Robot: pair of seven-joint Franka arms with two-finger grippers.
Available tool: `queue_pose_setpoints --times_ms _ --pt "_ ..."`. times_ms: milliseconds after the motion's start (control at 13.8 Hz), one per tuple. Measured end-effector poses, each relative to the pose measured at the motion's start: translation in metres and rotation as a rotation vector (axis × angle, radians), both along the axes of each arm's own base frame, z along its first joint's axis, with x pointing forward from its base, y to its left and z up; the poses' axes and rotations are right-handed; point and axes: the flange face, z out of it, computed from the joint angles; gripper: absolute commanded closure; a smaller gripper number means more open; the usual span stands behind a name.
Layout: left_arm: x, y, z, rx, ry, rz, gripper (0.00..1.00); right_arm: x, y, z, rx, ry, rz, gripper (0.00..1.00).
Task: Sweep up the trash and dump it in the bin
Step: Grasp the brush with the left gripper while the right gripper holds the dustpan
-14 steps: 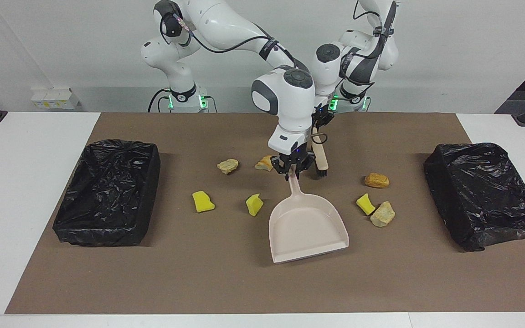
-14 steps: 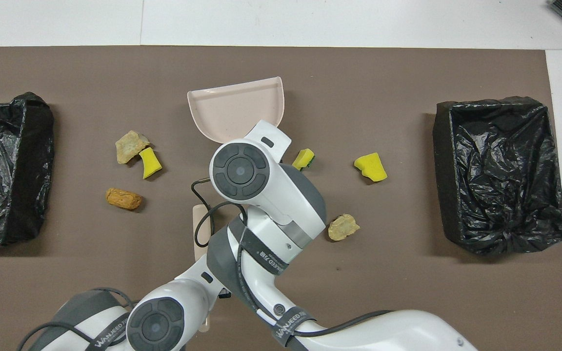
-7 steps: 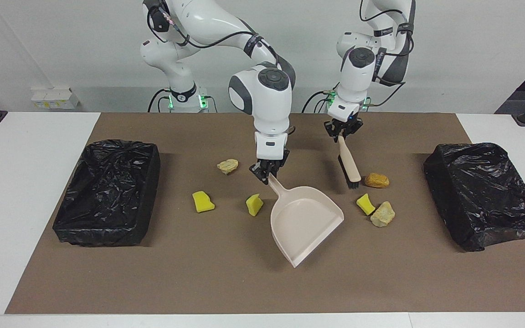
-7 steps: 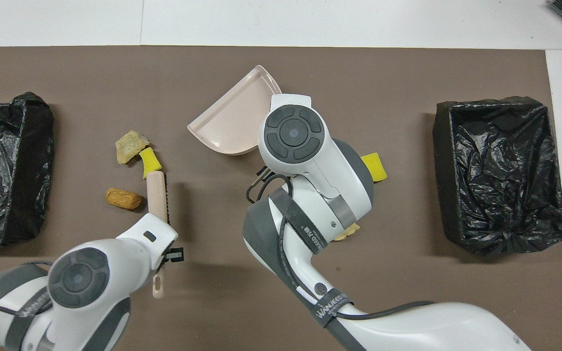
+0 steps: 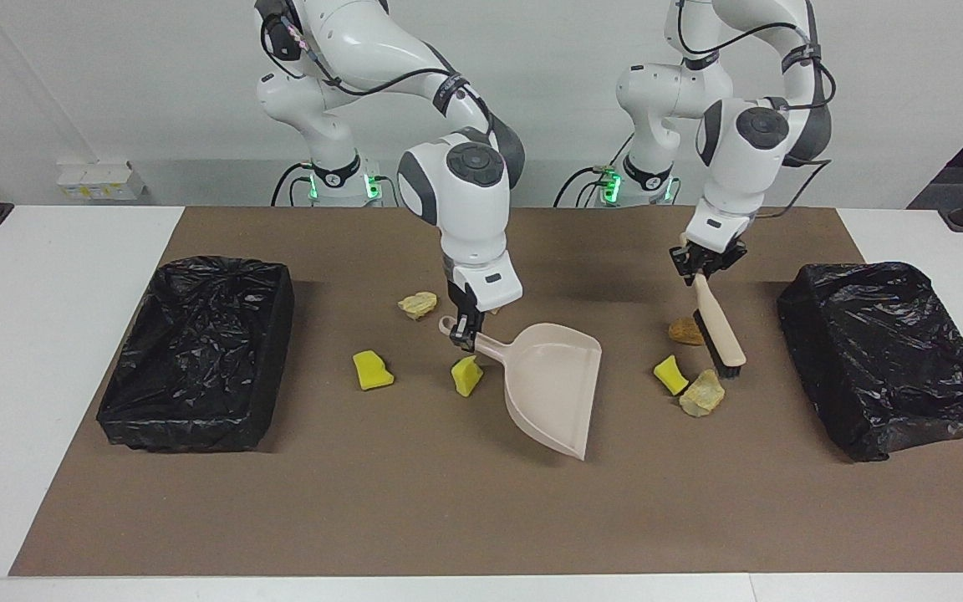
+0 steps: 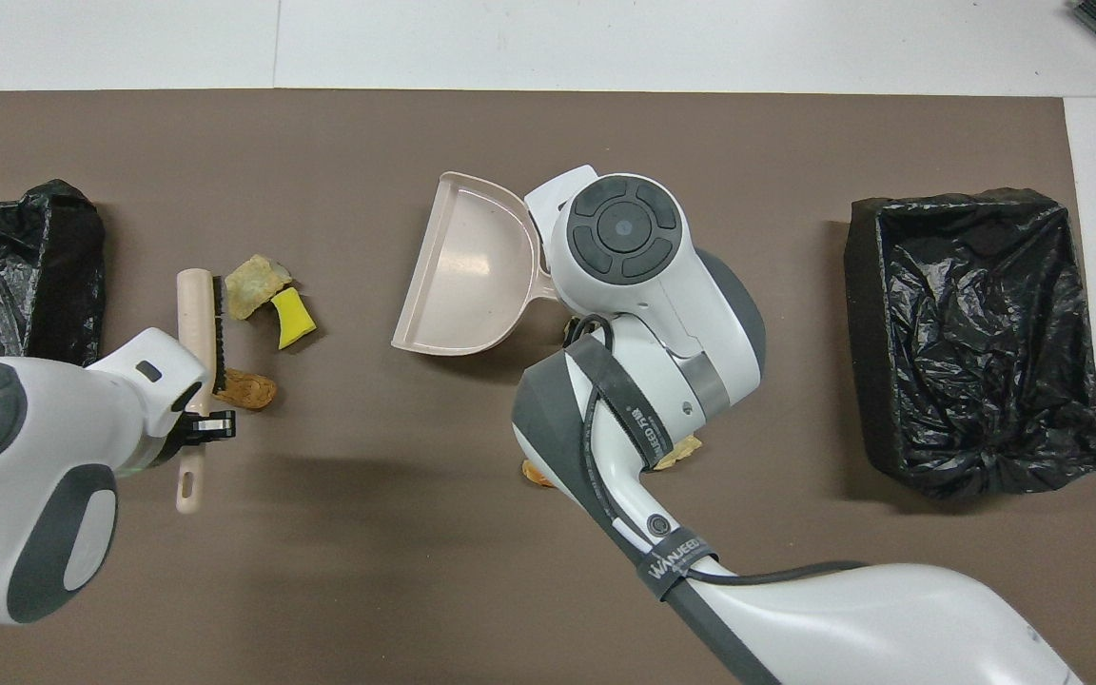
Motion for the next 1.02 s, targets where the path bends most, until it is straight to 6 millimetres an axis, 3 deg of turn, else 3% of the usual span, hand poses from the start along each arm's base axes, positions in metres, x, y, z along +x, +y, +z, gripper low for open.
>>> queue_pose_setpoints --times_ms 145,291,654,1018 --pt "0.005 0.023 -0.015 0.008 0.029 -0.009 1.00 0.007 -0.001 -0.018 -0.023 0.022 0.130 1.00" --pt "0.010 0.020 -0.029 0.012 0.048 -0.023 1.00 0.013 0.003 -0.027 -0.034 0.029 0.203 1.00" --pt "0.041 -0.017 -0.045 0.010 0.066 -0.125 1.00 0.012 0.017 -0.026 -0.089 -0.002 0.273 1.00" --pt "0.039 -0.062 -0.046 -0.044 0.078 -0.315 1.00 0.012 0.021 -0.025 -0.093 -0.024 0.293 1.00"
